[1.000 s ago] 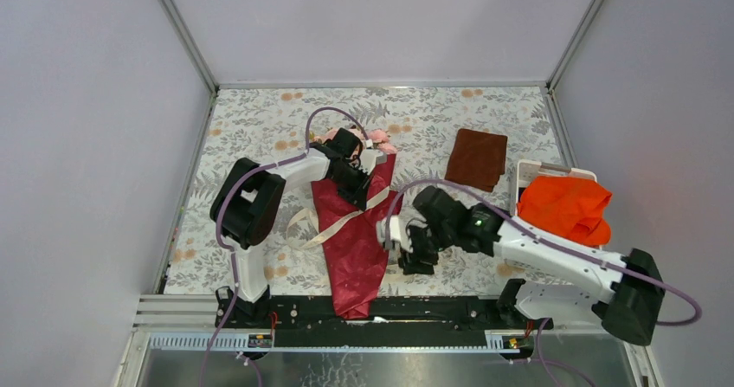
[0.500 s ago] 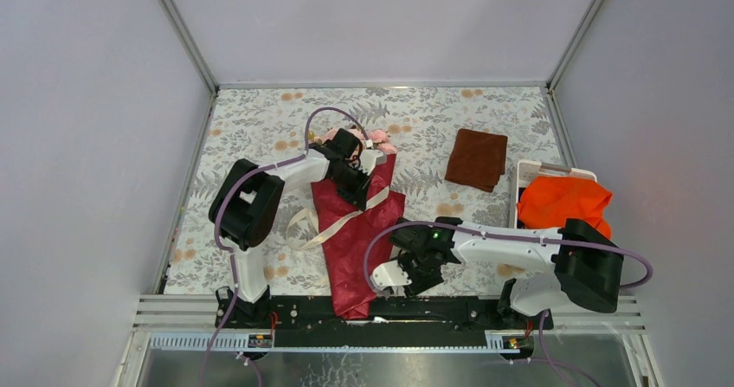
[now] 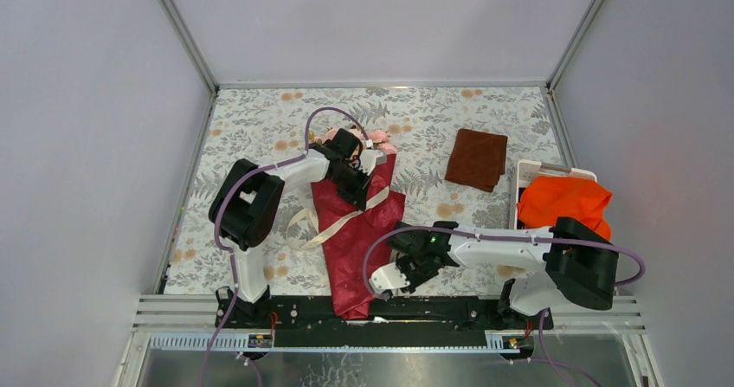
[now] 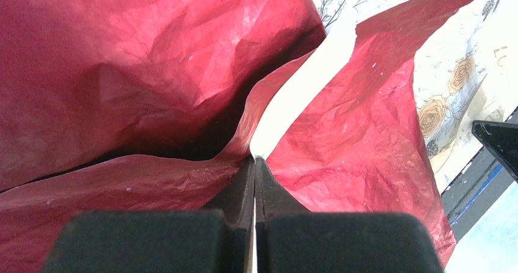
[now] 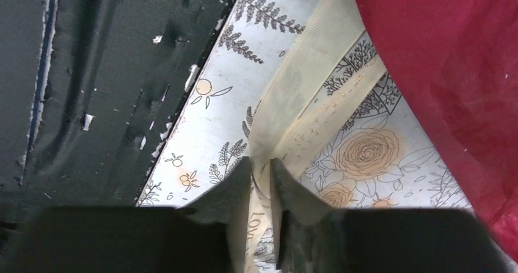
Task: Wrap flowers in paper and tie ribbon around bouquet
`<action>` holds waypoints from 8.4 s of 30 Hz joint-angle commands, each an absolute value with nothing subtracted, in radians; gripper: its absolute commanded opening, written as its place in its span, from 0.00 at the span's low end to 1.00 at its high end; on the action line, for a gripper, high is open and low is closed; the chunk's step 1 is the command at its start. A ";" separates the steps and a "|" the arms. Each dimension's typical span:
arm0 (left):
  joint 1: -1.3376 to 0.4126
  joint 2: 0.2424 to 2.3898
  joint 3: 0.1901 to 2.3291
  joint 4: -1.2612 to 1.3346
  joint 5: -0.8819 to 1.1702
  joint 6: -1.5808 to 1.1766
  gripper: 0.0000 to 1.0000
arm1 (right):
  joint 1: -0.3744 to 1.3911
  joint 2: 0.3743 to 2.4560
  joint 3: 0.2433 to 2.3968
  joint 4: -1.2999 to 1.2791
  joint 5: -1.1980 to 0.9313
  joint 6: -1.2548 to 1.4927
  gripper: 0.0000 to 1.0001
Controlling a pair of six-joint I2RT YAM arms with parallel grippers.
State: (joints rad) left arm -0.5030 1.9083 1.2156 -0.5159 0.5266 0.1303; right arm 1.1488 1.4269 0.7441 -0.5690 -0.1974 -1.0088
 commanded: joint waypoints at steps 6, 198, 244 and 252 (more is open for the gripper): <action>-0.506 1.906 1.224 -0.505 0.493 0.161 0.00 | 1.177 1.329 0.809 -0.662 -0.233 -0.959 0.00; -0.577 1.481 0.900 -0.244 0.584 0.837 0.20 | 0.652 1.572 0.834 0.412 -0.603 0.307 0.00; -0.410 1.675 1.125 -0.583 0.866 0.296 0.00 | 0.780 1.534 0.629 0.726 -0.296 0.185 0.49; -0.410 1.675 1.128 -0.579 0.870 0.297 0.00 | 0.781 1.656 0.667 0.796 -0.310 0.189 0.61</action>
